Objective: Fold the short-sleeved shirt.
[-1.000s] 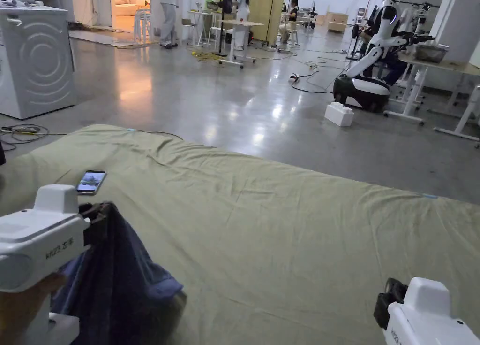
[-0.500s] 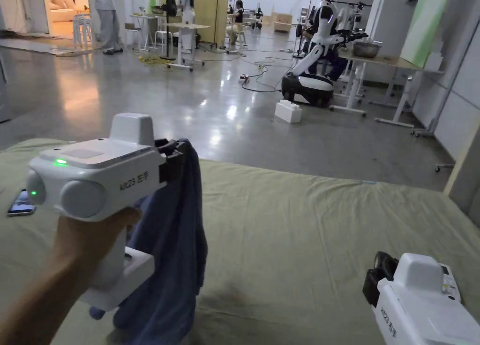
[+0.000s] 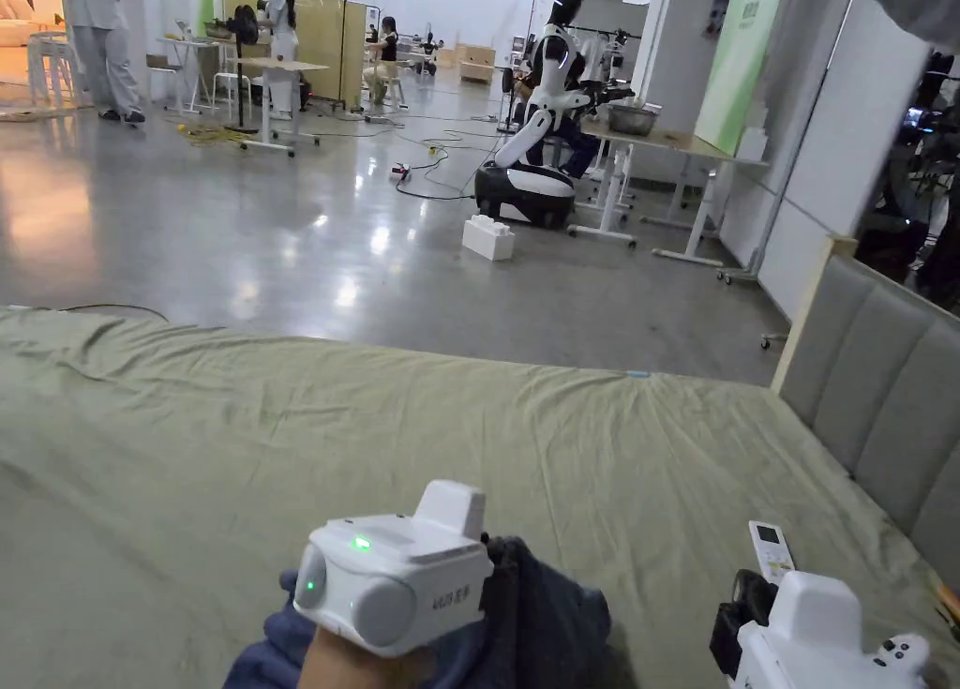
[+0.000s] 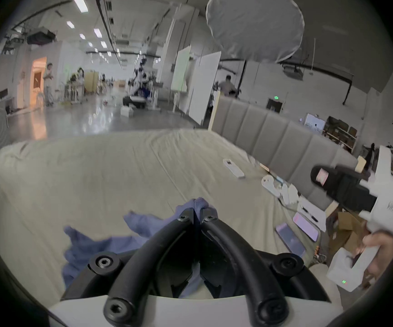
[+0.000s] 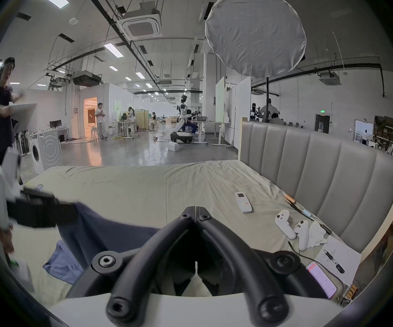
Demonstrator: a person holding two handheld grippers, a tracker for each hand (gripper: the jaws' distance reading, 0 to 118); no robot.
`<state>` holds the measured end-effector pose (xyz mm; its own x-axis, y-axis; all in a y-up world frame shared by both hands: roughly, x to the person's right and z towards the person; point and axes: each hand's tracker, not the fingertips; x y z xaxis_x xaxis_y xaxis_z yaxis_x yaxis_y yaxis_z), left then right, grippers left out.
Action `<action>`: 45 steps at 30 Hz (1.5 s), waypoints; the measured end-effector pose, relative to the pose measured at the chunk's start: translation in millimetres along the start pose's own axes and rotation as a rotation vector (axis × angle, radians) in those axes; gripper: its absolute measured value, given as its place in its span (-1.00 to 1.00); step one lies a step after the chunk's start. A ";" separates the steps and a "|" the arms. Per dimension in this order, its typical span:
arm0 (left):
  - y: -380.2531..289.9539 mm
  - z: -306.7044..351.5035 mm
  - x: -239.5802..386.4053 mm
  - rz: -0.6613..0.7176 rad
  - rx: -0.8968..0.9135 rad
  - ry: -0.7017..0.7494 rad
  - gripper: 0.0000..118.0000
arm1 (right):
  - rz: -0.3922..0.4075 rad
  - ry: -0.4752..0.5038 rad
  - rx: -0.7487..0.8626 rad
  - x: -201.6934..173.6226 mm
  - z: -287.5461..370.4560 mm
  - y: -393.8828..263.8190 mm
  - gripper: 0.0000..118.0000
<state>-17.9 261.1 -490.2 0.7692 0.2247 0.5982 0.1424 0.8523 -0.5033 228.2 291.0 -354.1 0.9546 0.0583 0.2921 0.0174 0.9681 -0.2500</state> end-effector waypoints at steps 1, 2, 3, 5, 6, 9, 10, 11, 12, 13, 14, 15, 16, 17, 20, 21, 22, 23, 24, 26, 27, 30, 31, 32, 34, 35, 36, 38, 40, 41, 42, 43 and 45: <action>-10.7 -6.2 2.0 0.007 -0.015 -0.005 -0.93 | 0.002 -0.001 -0.010 0.6 -0.7 -2.5 -0.99; -20.8 -11.8 3.8 0.008 -0.021 0.003 -0.93 | 0.000 -0.001 -0.019 0.9 -1.6 -5.5 -0.99; -28.6 -15.0 5.7 0.015 -0.036 0.001 -0.92 | -0.001 -0.002 -0.026 0.7 -2.5 -7.9 -0.99; -41.0 -18.1 7.8 0.025 -0.051 -0.003 -0.61 | -0.007 0.004 -0.040 -0.2 -4.0 -11.8 -0.99; -45.7 -17.5 7.4 0.023 -0.060 -0.007 -0.37 | -0.008 0.007 -0.046 -1.4 -4.8 -13.3 -0.99; -48.5 -4.5 4.8 -0.005 -0.059 0.005 0.55 | 0.001 0.020 -0.055 -5.0 -5.8 -15.0 -0.99; -47.1 2.7 2.1 -0.028 -0.032 0.006 0.70 | 0.003 0.025 -0.053 -6.6 -5.7 -13.8 -0.99; -44.6 12.6 -1.3 -0.060 0.001 0.000 0.72 | 0.005 0.030 -0.049 -8.3 -5.5 -12.2 -0.99; -39.0 23.8 -3.9 -0.079 0.040 0.004 0.72 | 0.005 0.035 -0.040 -10.5 -5.2 -9.5 -0.99; -34.1 34.9 -6.8 -0.097 0.081 0.026 0.72 | 0.006 0.037 -0.031 -13.1 -5.3 -6.3 -0.99; -29.4 46.4 -10.4 -0.118 0.124 0.068 0.72 | 0.006 0.042 -0.019 -16.2 -5.4 -2.5 -0.99; -25.1 56.5 -13.4 -0.132 0.159 0.114 0.72 | 0.008 0.046 -0.007 -18.8 -5.2 1.9 -0.99; -19.9 67.8 -18.8 -0.141 0.199 0.172 0.71 | 0.011 0.053 0.010 -22.5 -5.1 6.1 -0.99; -16.9 79.5 -23.4 -0.143 0.238 0.219 0.70 | 0.019 0.059 0.027 -26.6 -5.0 9.7 -0.99; -11.5 111.7 -38.6 -0.113 0.350 0.333 0.68 | 0.042 0.069 0.068 -39.0 -5.1 18.6 -0.99; -11.9 122.1 -42.7 -0.100 0.380 0.378 0.64 | 0.048 0.073 0.081 -43.4 -5.5 20.4 -0.99; -12.8 131.0 -46.5 -0.091 0.408 0.419 0.51 | 0.057 0.077 0.092 -47.6 -5.8 22.2 -0.99; -14.8 139.4 -50.4 -0.093 0.434 0.456 0.38 | 0.057 0.079 0.103 -51.6 -5.8 23.8 -0.99; -15.4 145.4 -53.3 -0.087 0.450 0.495 0.20 | 0.055 0.084 0.113 -55.0 -5.7 25.1 -0.99; -18.8 157.9 -61.4 -0.049 0.473 0.560 -0.64 | 0.041 0.093 0.130 -62.5 -4.5 26.5 -0.99; -20.7 161.9 -65.7 -0.034 0.480 0.580 -0.96 | 0.042 0.093 0.142 -66.0 -4.1 26.9 -0.99; -24.3 171.8 -76.1 -0.006 0.462 0.613 -0.96 | 0.067 0.108 0.165 -75.8 -3.1 30.5 -0.99; -25.2 173.9 -80.4 0.001 0.450 0.609 -0.97 | 0.069 0.114 0.167 -77.6 -3.0 30.7 -0.99; -26.4 172.5 -84.8 0.015 0.428 0.614 -1.00 | 0.070 0.121 0.165 -79.5 -3.9 30.8 -0.99; -29.5 169.8 -93.1 0.036 0.399 0.629 -1.00 | 0.079 0.127 0.161 -82.8 -7.1 30.1 -0.99; -31.0 166.8 -99.5 0.054 0.384 0.623 -1.00 | 0.082 0.129 0.158 -83.6 -8.8 29.4 -0.99; -31.5 161.8 -105.8 0.088 0.347 0.606 -1.00 | 0.081 0.133 0.150 -83.6 -11.0 28.6 -0.99; -33.8 147.3 -122.8 0.147 0.286 0.575 -1.00 | 0.075 0.137 0.132 -82.6 -16.8 25.1 -0.99; -36.7 125.6 -141.4 0.144 0.236 0.564 -1.00 | 0.084 0.135 0.121 -80.9 -23.2 21.0 -0.99; -36.4 113.8 -150.0 0.127 0.201 0.539 -1.00 | 0.086 0.135 0.111 -79.3 -27.0 19.1 -0.99; -35.2 100.2 -157.1 0.113 0.174 0.542 -1.00 | 0.086 0.135 0.103 -77.5 -30.8 16.6 -0.99; -34.1 88.7 -163.5 0.111 0.149 0.543 -1.00 | 0.085 0.133 0.095 -76.1 -33.9 14.3 -0.99; -27.8 58.7 -183.1 0.147 0.063 0.498 -1.00 | 0.080 0.125 0.074 -71.3 -43.5 9.3 -0.99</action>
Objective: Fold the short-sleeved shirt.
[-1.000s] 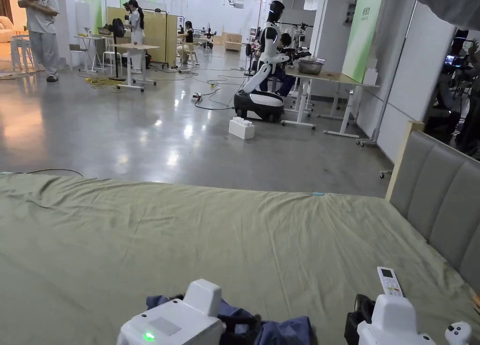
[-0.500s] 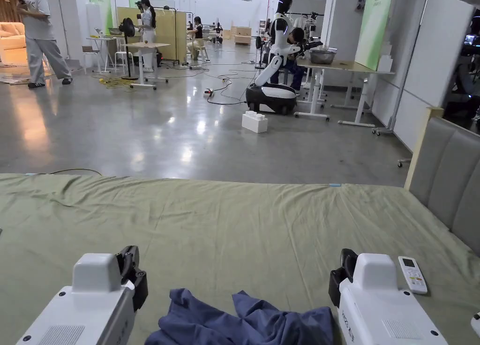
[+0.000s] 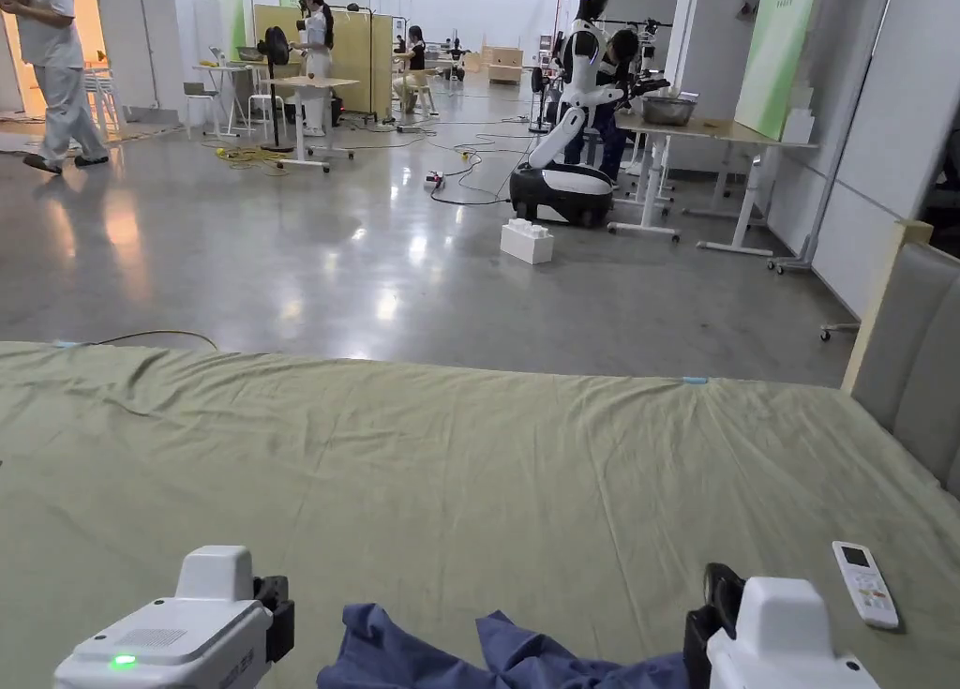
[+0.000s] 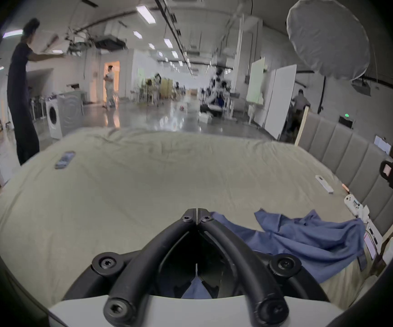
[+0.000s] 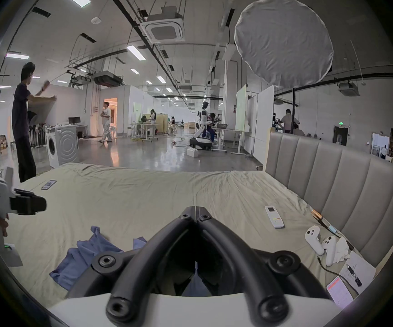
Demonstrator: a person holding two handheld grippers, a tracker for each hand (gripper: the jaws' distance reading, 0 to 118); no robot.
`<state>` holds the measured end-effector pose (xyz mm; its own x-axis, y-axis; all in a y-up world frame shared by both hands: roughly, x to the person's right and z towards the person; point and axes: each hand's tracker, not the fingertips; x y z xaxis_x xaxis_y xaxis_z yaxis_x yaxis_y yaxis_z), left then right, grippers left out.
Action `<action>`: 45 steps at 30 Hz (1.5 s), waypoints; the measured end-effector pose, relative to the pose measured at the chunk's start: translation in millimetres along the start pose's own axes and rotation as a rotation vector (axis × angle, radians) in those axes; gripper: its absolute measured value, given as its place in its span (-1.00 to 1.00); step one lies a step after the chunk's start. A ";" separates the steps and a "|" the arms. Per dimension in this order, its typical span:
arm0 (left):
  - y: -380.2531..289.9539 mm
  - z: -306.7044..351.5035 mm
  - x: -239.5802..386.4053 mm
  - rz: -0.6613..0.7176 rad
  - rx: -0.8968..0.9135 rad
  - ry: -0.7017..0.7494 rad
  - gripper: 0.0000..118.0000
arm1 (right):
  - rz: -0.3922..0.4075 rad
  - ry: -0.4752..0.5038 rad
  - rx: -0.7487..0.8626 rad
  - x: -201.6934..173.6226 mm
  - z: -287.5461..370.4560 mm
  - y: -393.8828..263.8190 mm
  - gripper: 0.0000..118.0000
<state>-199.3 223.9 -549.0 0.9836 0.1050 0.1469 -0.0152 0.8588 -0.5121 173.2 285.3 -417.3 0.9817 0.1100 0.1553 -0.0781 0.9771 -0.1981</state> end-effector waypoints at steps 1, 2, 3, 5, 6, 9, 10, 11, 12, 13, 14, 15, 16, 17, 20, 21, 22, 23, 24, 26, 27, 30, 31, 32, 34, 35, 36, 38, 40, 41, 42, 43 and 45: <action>2.5 -16.8 -0.1 0.003 -0.047 0.000 -0.97 | -0.007 -0.005 -0.017 2.6 -4.2 -3.2 -0.99; 5.4 -35.7 0.0 -0.001 -0.093 0.006 -0.83 | -0.005 -0.009 -0.028 4.9 -7.8 -5.9 -0.99; 6.6 -53.5 -0.5 -0.002 -0.117 0.008 -0.83 | -0.002 -0.011 -0.041 7.8 -12.5 -8.9 -0.99; 8.5 -86.7 1.2 -0.017 -0.181 -0.010 -0.72 | -0.003 -0.018 -0.061 13.8 -21.1 -15.3 -0.99; 8.0 -102.1 2.1 -0.026 -0.197 -0.024 -0.49 | 0.006 -0.021 -0.072 16.5 -25.3 -18.6 -0.99; 1.5 -137.1 9.1 -0.059 -0.280 -0.061 0.35 | 0.012 -0.025 -0.103 25.3 -37.6 -28.7 -0.99; -2.6 -149.8 10.5 -0.067 -0.302 -0.089 0.38 | 0.017 -0.025 -0.122 27.6 -41.3 -31.7 -0.99; -8.7 -160.4 12.8 -0.083 -0.329 -0.086 0.39 | 0.019 -0.028 -0.135 30.1 -45.7 -36.0 -0.99; -14.5 -171.4 16.2 -0.101 -0.357 -0.078 0.39 | 0.018 -0.028 -0.148 32.8 -50.0 -40.3 -0.99; -19.7 -180.6 19.8 -0.122 -0.381 -0.059 0.39 | 0.017 -0.031 -0.162 35.2 -54.0 -44.4 -0.99; -25.5 -189.6 22.9 -0.150 -0.405 -0.046 0.39 | 0.014 -0.034 -0.176 37.7 -58.1 -49.3 -0.99; -34.1 -197.6 24.7 -0.174 -0.428 -0.039 0.39 | -0.014 -0.029 -0.227 40.0 -62.2 -56.0 -0.99; -39.6 -201.9 27.9 -0.208 -0.447 -0.021 0.38 | -0.007 -0.052 -0.227 43.3 -64.7 -58.6 -0.99; -45.3 -202.2 32.0 -0.247 -0.451 -0.013 0.37 | -0.008 -0.036 -0.238 44.8 -68.5 -61.9 -0.99; -47.4 -187.4 41.3 -0.248 -0.366 -0.012 0.09 | -0.006 -0.022 -0.284 49.0 -80.6 -68.4 -0.99; -49.2 -183.1 44.0 -0.235 -0.345 -0.031 -0.17 | -0.014 -0.010 -0.299 50.3 -86.1 -69.8 -0.99; -51.5 -179.4 46.6 -0.233 -0.322 -0.043 -0.61 | -0.019 0.012 -0.328 50.9 -92.4 -70.8 -0.99; -53.9 -177.1 48.7 -0.241 -0.313 -0.046 -0.86 | -0.028 0.033 -0.365 51.5 -100.8 -71.3 -0.99; -55.2 -175.6 51.0 -0.247 -0.318 -0.063 -0.88 | -0.027 0.038 -0.384 51.4 -108.8 -71.1 -0.99; -54.5 -169.6 52.9 -0.255 -0.329 -0.056 -0.91 | -0.020 0.070 -0.435 51.7 -126.4 -69.5 -0.75; -54.1 -170.7 51.5 -0.237 -0.332 -0.060 -0.91 | -0.001 0.087 -0.490 50.9 -137.4 -68.0 -0.45; -44.7 -148.3 45.1 -0.168 -0.305 -0.068 -0.93 | 0.042 0.121 -0.623 48.5 -171.8 -70.9 0.36; -41.4 -139.7 43.1 -0.164 -0.283 -0.060 -0.93 | 0.049 0.121 -0.658 47.5 -182.5 -74.2 0.36; -39.0 -130.2 39.6 -0.152 -0.267 -0.066 -0.93 | 0.075 0.111 -0.684 45.1 -194.4 -80.0 0.36; -35.9 -114.5 34.5 -0.130 -0.239 -0.071 -0.93 | 0.100 0.110 -0.775 39.5 -217.6 -93.4 0.36; -35.6 -109.2 32.5 -0.130 -0.233 -0.070 -0.93 | 0.102 0.111 -0.819 36.5 -227.6 -102.9 0.36; -35.2 -103.7 30.2 -0.129 -0.226 -0.062 -0.93 | 0.109 0.127 -0.881 33.4 -235.6 -112.9 0.36; -36.1 -95.2 23.5 -0.115 -0.216 -0.051 -0.93 | 0.048 0.135 -0.949 29.9 -243.2 -130.8 0.32; -38.5 -89.8 18.1 -0.090 -0.221 -0.042 -0.93 | 0.003 0.172 -0.916 29.9 -238.1 -140.2 -0.13; -39.5 -86.1 16.1 -0.089 -0.220 -0.041 -0.93 | 0.030 0.129 -0.857 29.1 -232.0 -137.7 -0.16; -40.2 -82.8 14.9 -0.090 -0.219 -0.036 -0.93 | 0.036 0.143 -0.861 27.0 -228.2 -137.4 -0.30; -39.1 -78.9 16.0 -0.094 -0.215 -0.033 -0.93 | 0.022 0.175 -0.830 27.5 -224.3 -135.5 -0.86; -36.8 -71.4 13.9 -0.087 -0.200 -0.022 -0.93 | 0.032 0.147 -0.791 28.2 -212.8 -129.8 -0.92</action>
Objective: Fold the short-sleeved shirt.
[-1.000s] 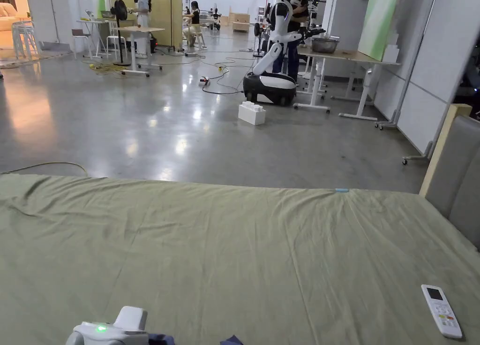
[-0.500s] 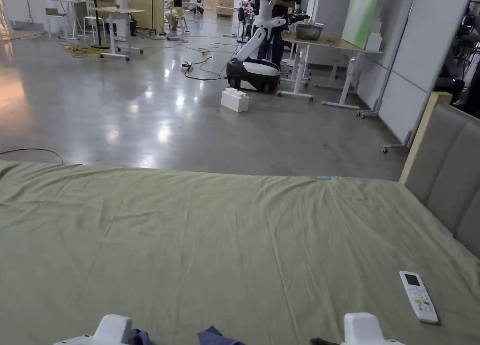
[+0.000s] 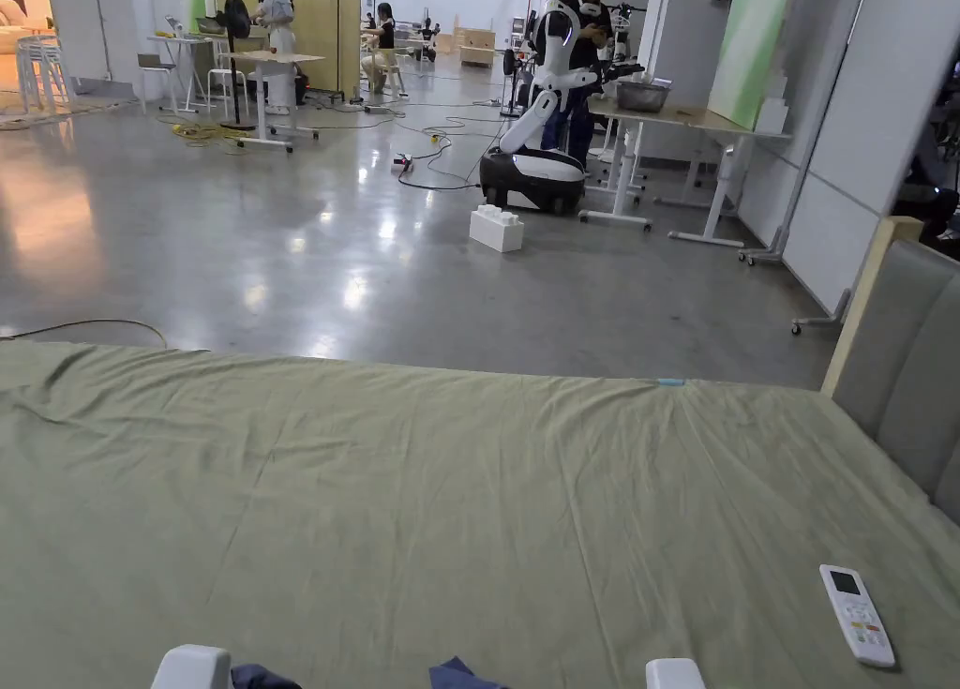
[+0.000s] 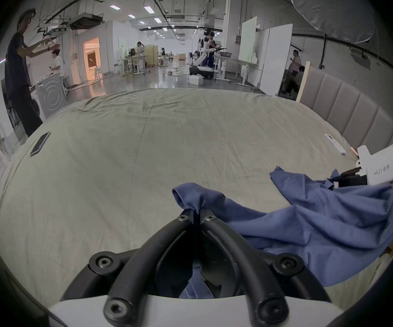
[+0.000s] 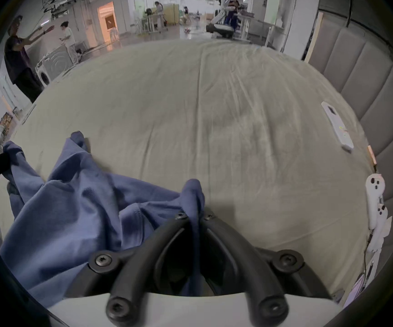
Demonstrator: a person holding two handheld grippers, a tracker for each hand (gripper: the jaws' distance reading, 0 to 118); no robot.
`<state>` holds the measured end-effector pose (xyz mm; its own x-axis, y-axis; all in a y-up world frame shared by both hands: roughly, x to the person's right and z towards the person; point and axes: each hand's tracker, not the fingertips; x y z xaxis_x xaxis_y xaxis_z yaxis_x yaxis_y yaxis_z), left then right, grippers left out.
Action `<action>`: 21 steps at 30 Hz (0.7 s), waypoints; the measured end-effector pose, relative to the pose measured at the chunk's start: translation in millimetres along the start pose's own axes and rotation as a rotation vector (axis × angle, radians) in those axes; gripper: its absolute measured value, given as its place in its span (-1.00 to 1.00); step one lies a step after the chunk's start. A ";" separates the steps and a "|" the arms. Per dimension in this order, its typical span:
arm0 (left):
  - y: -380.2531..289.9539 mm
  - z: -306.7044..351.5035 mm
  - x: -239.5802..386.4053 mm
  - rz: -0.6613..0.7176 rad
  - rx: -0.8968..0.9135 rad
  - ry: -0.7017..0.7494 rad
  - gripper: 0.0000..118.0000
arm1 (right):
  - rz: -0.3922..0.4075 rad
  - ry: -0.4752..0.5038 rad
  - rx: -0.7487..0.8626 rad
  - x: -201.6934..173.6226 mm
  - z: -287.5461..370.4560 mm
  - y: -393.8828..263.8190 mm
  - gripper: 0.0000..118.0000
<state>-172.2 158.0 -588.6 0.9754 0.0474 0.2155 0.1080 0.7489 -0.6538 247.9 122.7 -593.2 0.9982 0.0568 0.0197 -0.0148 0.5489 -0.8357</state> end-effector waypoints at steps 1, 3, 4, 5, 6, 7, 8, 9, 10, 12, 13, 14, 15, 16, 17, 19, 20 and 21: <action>2.8 6.0 -1.4 0.014 0.012 0.001 -0.93 | 0.009 -0.012 0.009 -0.9 6.4 -0.3 -0.92; 7.2 16.5 -5.1 0.038 0.044 -0.005 -0.93 | -0.005 -0.017 0.087 3.4 27.6 -1.5 -0.92; 11.4 23.7 -5.9 0.040 0.059 0.000 -0.93 | -0.024 -0.016 0.127 5.9 39.1 -1.2 -0.92; 16.4 32.1 -6.7 0.036 0.082 0.008 -0.93 | -0.037 -0.016 0.156 6.1 47.0 2.1 -0.92; 22.4 41.5 -7.9 0.029 0.105 0.010 -0.93 | -0.052 -0.025 0.189 7.6 60.2 3.8 -0.92; 27.7 50.1 -9.4 0.029 0.128 0.013 -0.93 | -0.063 -0.030 0.227 8.6 73.0 5.6 -0.92; 33.8 59.9 -11.4 0.030 0.149 0.011 -0.93 | -0.058 -0.037 0.265 8.4 88.6 8.8 -0.92; 39.2 68.6 -13.3 0.033 0.168 0.013 -0.93 | -0.059 -0.034 0.299 7.9 103.3 11.6 -0.92; 43.6 76.6 -15.6 0.034 0.183 0.015 -0.93 | -0.059 -0.031 0.333 7.9 116.3 12.9 -0.92; 53.3 96.4 -19.9 0.020 0.226 0.027 -0.93 | -0.053 -0.053 0.402 7.8 142.6 16.7 -0.92; 57.5 106.1 -22.7 0.016 0.241 0.027 -0.93 | -0.049 -0.061 0.429 8.4 153.3 19.1 -0.92; 61.4 116.1 -25.7 0.010 0.264 0.034 -0.93 | -0.052 -0.063 0.464 9.5 166.8 20.6 -0.92; 64.8 124.4 -28.0 0.007 0.278 0.038 -0.93 | -0.056 -0.064 0.486 10.8 177.8 22.0 -0.92; 69.2 133.7 -31.8 0.005 0.297 0.047 -0.93 | -0.060 -0.072 0.516 12.2 191.2 23.7 -0.92; 73.1 142.3 -36.0 0.015 0.318 0.057 -0.93 | -0.060 -0.075 0.541 15.5 200.9 27.3 -0.92; 82.6 159.7 -46.3 0.022 0.348 0.064 -0.93 | -0.063 -0.091 0.600 19.1 223.8 31.5 -0.92; 87.7 168.6 -51.3 0.024 0.360 0.077 -0.93 | -0.061 -0.097 0.615 20.7 234.7 33.9 -0.92; 93.1 175.7 -56.1 0.025 0.378 0.091 -0.93 | -0.063 -0.095 0.632 24.0 244.1 37.4 -0.92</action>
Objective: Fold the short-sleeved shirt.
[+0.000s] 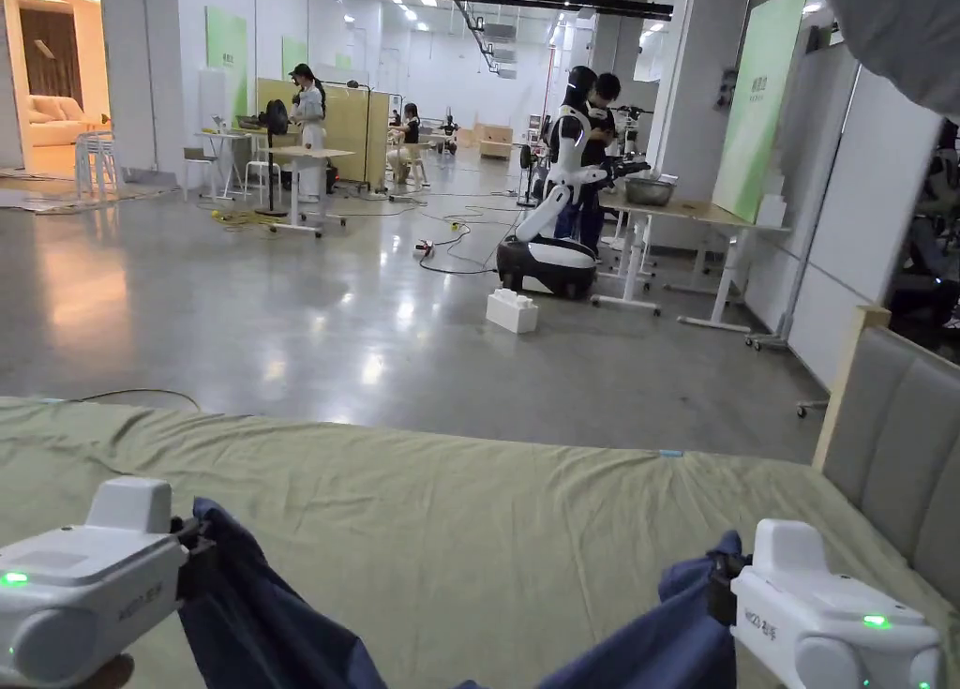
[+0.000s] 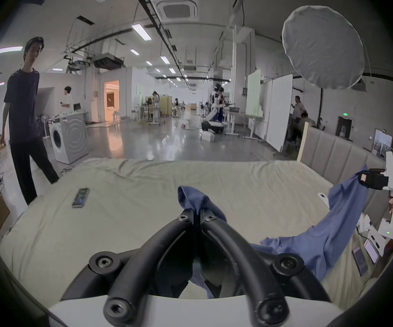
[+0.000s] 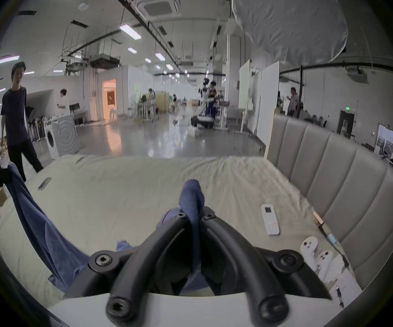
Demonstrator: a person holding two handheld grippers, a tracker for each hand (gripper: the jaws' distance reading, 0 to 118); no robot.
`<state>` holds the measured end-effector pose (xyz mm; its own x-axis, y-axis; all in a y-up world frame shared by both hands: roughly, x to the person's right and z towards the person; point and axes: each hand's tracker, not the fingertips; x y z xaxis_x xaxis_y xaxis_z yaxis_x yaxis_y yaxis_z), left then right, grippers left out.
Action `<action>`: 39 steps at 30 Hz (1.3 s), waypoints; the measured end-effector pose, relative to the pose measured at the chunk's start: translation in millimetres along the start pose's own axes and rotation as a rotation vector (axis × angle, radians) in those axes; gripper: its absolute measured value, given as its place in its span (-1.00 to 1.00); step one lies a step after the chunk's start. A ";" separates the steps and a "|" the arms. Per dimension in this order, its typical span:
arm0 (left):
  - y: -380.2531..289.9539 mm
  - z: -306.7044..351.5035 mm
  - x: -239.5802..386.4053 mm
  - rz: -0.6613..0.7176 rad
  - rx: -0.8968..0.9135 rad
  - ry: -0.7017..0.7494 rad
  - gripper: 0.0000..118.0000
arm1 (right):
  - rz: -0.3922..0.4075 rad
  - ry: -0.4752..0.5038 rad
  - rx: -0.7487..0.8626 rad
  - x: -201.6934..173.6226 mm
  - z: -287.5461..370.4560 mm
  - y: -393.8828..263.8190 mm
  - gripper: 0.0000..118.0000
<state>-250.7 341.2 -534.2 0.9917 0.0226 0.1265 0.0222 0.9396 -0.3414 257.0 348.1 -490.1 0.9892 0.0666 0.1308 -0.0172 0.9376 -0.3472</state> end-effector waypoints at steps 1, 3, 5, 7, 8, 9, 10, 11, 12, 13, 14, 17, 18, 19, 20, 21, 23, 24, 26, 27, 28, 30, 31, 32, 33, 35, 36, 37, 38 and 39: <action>9.4 5.8 -6.9 0.000 0.014 0.010 -0.93 | -0.005 -0.011 0.033 2.8 7.6 9.5 -0.92; 25.7 13.8 -18.5 0.006 0.036 0.029 -0.93 | 0.004 -0.025 0.055 6.9 18.6 26.8 -0.92; 45.5 24.4 -29.9 0.008 0.053 0.045 -0.93 | -0.002 -0.037 0.102 12.1 28.8 46.1 -0.92; 62.6 31.7 -41.3 0.020 0.088 0.070 -0.93 | -0.001 -0.052 0.138 15.8 37.5 64.0 -0.92; 69.3 35.5 -44.0 0.027 0.100 0.081 -0.93 | -0.002 -0.059 0.150 18.1 41.2 73.8 -0.92; 77.7 40.6 -46.8 0.029 0.108 0.087 -0.93 | -0.008 -0.067 0.170 20.0 44.5 81.6 -0.92; 87.2 44.1 -50.4 0.024 0.120 0.097 -0.93 | -0.004 -0.074 0.183 21.3 47.5 90.5 -0.92; 95.6 46.9 -54.3 0.023 0.129 0.109 -0.93 | -0.002 -0.076 0.198 22.4 49.3 96.9 -0.92; 99.2 47.6 -55.4 0.022 0.139 0.119 -0.93 | -0.009 -0.081 0.203 23.7 51.1 104.6 -0.92; 106.6 48.4 -57.4 0.025 0.146 0.126 -0.93 | -0.013 -0.087 0.215 25.0 53.6 113.1 -0.92; 114.5 49.1 -59.0 0.034 0.153 0.121 -0.93 | -0.012 -0.090 0.214 24.1 53.7 119.4 -0.92; 130.0 44.3 -61.8 0.051 0.165 0.128 -0.93 | -0.001 -0.090 0.240 20.2 51.1 136.2 -0.92; 134.7 42.5 -62.2 0.052 0.161 0.124 -0.93 | 0.007 -0.094 0.245 22.1 52.6 127.4 -0.92; 138.8 38.4 -62.0 0.047 0.161 0.132 -0.93 | -0.001 -0.041 0.233 19.8 46.7 130.9 -0.92; 143.0 35.8 -62.3 0.045 0.160 0.138 -0.93 | 0.004 -0.025 0.238 19.6 40.6 136.4 -0.92; 147.1 29.0 -66.8 0.048 0.157 0.138 -0.93 | 0.005 -0.031 0.240 21.3 38.2 137.6 -0.92; 154.1 21.8 -70.0 0.047 0.148 0.149 -0.93 | 0.023 -0.062 0.250 22.4 31.6 153.1 -0.92; 157.6 18.7 -70.8 0.046 0.145 0.153 -0.93 | 0.027 -0.072 0.246 16.5 25.0 174.0 -0.92; 164.0 9.8 -77.7 0.037 0.152 0.167 -0.93 | 0.033 -0.087 0.245 16.3 16.7 187.4 -0.92; 167.9 7.0 -79.0 0.039 0.155 0.169 -0.93 | 0.033 -0.086 0.248 16.9 12.2 193.2 -0.92; 172.6 3.8 -80.7 0.043 0.155 0.171 -0.93 | 0.038 -0.053 0.258 15.2 7.5 198.7 -0.92; 180.3 -1.8 -83.3 0.043 0.155 0.175 -0.93 | 0.057 -0.066 0.270 15.1 0.0 209.5 -0.92; 185.3 -4.5 -82.6 0.007 0.187 0.190 -0.93 | 0.054 -0.068 0.275 16.0 -4.8 215.3 -0.92; 188.4 -7.2 -84.0 0.001 0.187 0.193 -0.93 | 0.042 -0.079 0.275 16.6 -3.1 216.4 -0.92; 190.7 -9.5 -84.4 0.004 0.189 0.190 -0.93 | 0.021 -0.084 0.268 18.4 -3.5 220.1 -0.92; 194.9 -15.3 -86.9 0.027 0.166 0.188 -0.93 | 0.011 -0.085 0.269 21.2 -8.7 225.4 -0.92; 195.0 -17.5 -87.4 0.028 0.165 0.190 -0.93 | 0.018 -0.089 0.272 18.0 -8.8 226.2 -0.92; 194.8 -19.9 -87.6 0.024 0.166 0.195 -0.93 | 0.021 -0.088 0.275 17.7 -11.1 226.2 -0.92; 193.1 -22.8 -88.1 0.034 0.147 0.194 -0.93 | 0.013 -0.089 0.271 18.3 -13.3 224.8 -0.92; 190.7 -24.9 -88.7 0.033 0.140 0.194 -0.93 | 0.014 -0.093 0.271 18.5 -14.5 222.5 -0.92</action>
<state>-331.3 509.9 -633.7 0.9977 0.0005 -0.0683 -0.0147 0.9780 -0.2081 273.6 553.0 -578.4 0.9712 0.0998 0.2165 -0.0817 0.9925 -0.0908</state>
